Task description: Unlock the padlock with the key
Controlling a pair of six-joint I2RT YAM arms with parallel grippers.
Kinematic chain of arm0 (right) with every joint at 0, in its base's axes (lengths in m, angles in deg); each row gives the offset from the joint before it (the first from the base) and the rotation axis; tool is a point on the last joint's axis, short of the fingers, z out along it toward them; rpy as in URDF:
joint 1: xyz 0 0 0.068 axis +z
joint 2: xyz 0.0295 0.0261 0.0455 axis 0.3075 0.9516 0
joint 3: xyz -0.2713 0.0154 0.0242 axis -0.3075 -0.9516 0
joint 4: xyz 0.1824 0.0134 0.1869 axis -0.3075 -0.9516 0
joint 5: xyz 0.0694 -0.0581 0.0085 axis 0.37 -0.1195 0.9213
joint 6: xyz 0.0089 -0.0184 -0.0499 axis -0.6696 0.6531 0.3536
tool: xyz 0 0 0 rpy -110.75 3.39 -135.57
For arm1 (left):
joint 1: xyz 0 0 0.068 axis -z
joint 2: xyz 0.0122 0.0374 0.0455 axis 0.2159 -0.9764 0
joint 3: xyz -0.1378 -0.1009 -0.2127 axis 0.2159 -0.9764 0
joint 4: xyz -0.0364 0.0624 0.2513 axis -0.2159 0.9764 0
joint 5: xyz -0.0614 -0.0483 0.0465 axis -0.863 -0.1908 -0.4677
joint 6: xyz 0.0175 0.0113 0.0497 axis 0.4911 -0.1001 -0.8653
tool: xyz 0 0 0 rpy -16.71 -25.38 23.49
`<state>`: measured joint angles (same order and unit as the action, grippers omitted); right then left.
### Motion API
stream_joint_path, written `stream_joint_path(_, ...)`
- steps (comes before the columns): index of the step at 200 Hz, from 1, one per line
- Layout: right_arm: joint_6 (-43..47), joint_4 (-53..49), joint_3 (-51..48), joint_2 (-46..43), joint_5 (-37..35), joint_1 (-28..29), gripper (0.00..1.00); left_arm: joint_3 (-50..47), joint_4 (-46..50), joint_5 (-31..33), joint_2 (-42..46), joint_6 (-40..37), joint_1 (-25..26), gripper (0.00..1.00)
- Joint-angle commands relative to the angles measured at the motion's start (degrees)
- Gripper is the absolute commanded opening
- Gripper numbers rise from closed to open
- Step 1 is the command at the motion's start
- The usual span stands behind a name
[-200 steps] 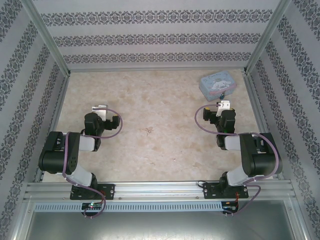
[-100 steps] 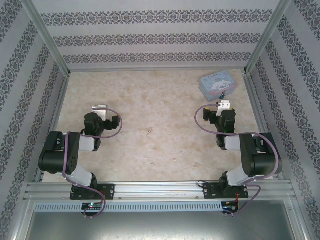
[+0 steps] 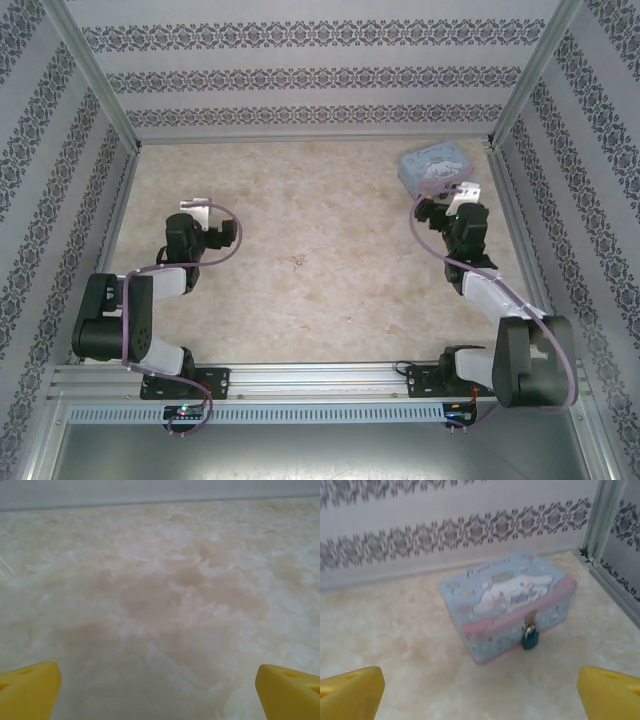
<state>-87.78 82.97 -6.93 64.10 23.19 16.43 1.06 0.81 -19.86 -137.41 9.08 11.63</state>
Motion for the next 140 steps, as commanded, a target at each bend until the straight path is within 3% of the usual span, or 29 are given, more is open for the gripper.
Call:
stream_joint_path(1,-11.74,-14.19,8.15,0.53,6.62,-3.01,0.98,4.98,11.53,0.76,2.95,0.80,-0.39,1.00)
stream_joint_path(31,-19.06,-19.65,19.85,8.57,13.31,-5.81,0.98,14.89,25.40,-2.76,4.41,5.79,-0.39,1.00)
stream_joint_path(66,-25.87,-30.02,36.73,22.44,15.59,-9.58,0.98,19.62,29.31,-5.42,6.50,16.48,-0.21,1.00)
stream_joint_path(86,-28.81,-34.86,45.18,30.29,15.78,-11.82,0.98,23.97,36.10,-7.66,6.36,21.44,-0.13,1.00)
stream_joint_path(110,-32.56,-37.04,52.94,37.86,18.07,-14.77,0.92,29.06,43.50,-11.83,4.37,23.62,0.28,1.00)
stream_joint_path(140,-33.55,-42.14,63.65,45.91,18.97,-16.66,0.90,30.62,45.70,-14.97,3.23,24.27,1.35,1.00)
